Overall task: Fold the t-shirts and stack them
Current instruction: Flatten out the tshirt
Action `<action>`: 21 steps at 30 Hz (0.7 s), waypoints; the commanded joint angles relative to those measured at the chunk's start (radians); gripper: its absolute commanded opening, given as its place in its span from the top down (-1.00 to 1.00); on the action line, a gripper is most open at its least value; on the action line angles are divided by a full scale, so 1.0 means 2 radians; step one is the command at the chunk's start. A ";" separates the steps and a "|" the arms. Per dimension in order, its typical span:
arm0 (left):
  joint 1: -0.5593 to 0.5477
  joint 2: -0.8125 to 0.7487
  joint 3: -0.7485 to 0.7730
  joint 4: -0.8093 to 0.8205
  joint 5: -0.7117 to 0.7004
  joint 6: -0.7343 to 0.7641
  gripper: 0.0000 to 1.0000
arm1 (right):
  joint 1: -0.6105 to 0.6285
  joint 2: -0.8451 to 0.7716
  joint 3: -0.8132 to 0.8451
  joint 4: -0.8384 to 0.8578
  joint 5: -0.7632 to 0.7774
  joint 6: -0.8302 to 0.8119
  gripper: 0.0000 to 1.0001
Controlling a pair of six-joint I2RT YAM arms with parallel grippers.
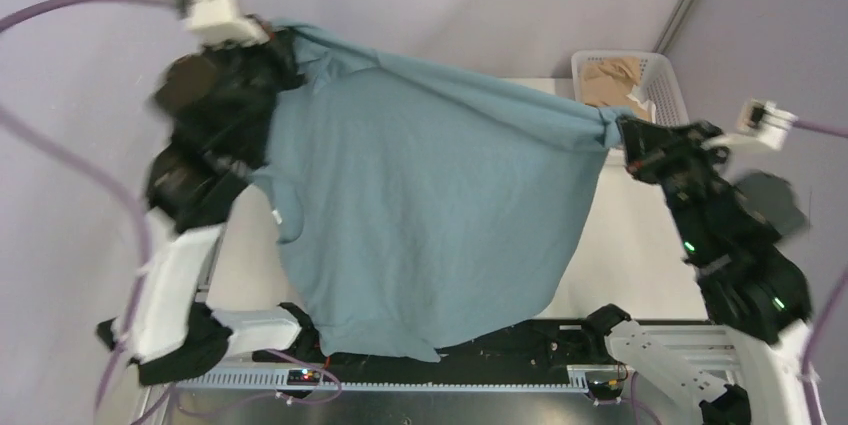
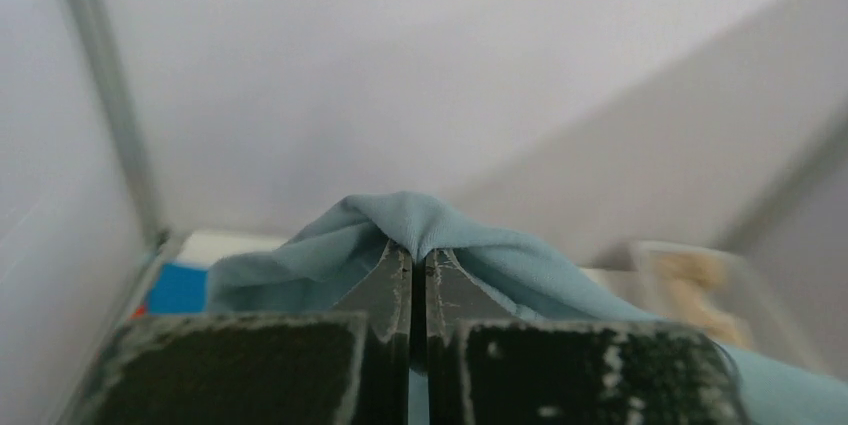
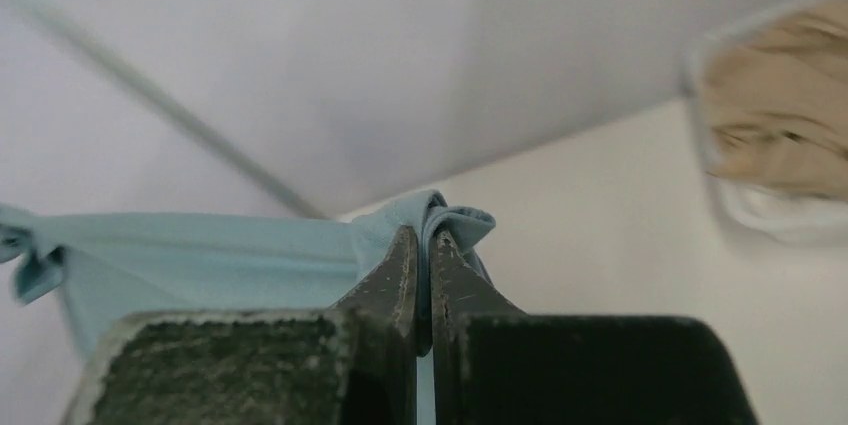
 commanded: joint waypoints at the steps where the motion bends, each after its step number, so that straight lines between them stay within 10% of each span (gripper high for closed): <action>1: 0.133 0.113 -0.061 0.014 0.040 -0.076 1.00 | -0.009 0.095 -0.045 -0.033 0.197 0.020 1.00; 5: 0.181 0.253 -0.070 0.018 0.059 -0.106 0.99 | -0.060 0.199 -0.087 -0.023 0.151 0.061 0.80; 7: 0.190 0.324 -0.056 0.017 0.066 -0.114 0.69 | -0.091 0.262 -0.106 0.003 0.111 0.079 0.59; 10: 0.199 0.408 -0.029 0.012 0.060 -0.123 -0.69 | -0.132 0.355 -0.112 0.073 0.049 0.069 -0.33; 12: 0.200 0.427 -0.014 0.004 0.054 -0.127 -0.95 | -0.145 0.384 -0.111 0.102 0.000 0.060 -0.88; 21: 0.195 0.337 -0.119 0.001 0.084 -0.165 -0.99 | -0.147 0.349 -0.149 0.099 -0.077 0.020 -0.99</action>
